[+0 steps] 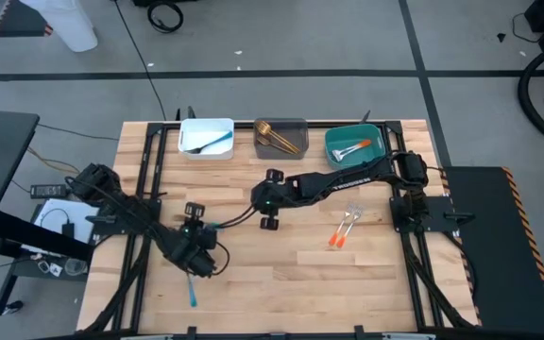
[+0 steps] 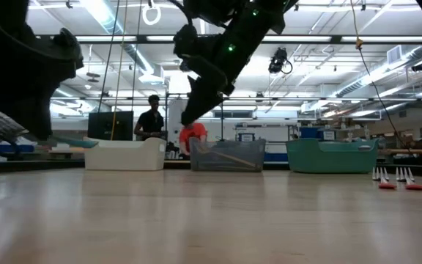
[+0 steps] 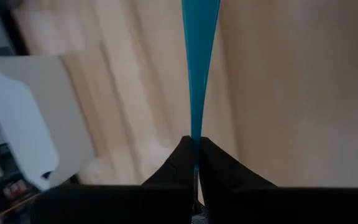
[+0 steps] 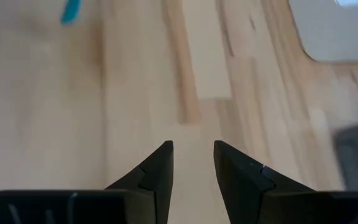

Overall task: Sort silverware by color (type)
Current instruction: Put the top blue fork into the white bin

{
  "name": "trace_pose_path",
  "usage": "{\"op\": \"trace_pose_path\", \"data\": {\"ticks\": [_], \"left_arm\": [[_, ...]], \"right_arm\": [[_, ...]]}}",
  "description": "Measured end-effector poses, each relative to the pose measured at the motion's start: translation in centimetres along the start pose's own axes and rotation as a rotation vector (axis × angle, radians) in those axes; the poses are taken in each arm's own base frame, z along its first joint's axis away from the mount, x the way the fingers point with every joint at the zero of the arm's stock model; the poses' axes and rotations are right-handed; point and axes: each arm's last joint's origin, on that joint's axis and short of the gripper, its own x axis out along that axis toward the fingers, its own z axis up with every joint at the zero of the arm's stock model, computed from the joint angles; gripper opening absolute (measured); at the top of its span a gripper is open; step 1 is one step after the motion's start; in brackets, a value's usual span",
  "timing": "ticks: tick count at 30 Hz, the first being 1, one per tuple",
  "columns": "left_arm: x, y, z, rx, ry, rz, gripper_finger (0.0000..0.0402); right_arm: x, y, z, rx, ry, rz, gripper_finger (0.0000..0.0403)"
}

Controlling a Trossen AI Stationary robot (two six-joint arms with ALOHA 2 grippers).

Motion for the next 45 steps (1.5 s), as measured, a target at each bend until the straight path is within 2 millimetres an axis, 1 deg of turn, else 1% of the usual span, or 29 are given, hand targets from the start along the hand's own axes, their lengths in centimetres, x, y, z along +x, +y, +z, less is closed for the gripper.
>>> {"op": "trace_pose_path", "data": {"ticks": [8, 14, 22, 29, 34, 39, 45], "left_arm": [[1.0, 1.9, 0.2, 0.044, 0.036, 0.121, 0.0015], [1.7, 3.1, 0.2, 0.071, 0.086, 0.158, 0.0015], [2.3, 4.3, 0.1, 0.142, 0.136, 0.227, 0.0015], [3.1, 5.8, 0.1, 0.148, 0.179, 0.287, 0.0015], [3.7, 6.8, 0.2, 0.126, 0.198, 0.332, 0.0015], [4.0, 7.5, 0.2, 0.157, 0.207, 0.394, 0.0015], [4.7, 8.5, 0.1, 0.164, 0.245, 0.419, 0.0015]], "right_arm": [[-0.1, 0.0, -0.7, -0.004, 0.066, -0.071, 0.0126], [-0.3, 0.5, -1.0, -0.032, 0.086, -0.141, 0.0126], [-0.6, 0.7, -1.3, -0.048, 0.120, -0.103, 0.0125], [-2.3, 0.2, -0.7, -0.041, 0.091, -0.136, 0.0118], [-3.5, 0.4, -0.5, -0.050, 0.075, -0.171, 0.0117], [-3.8, 0.8, -0.6, -0.062, 0.073, -0.171, 0.0117], [-3.9, 1.2, -0.7, -0.066, 0.078, -0.177, 0.0117]]}}
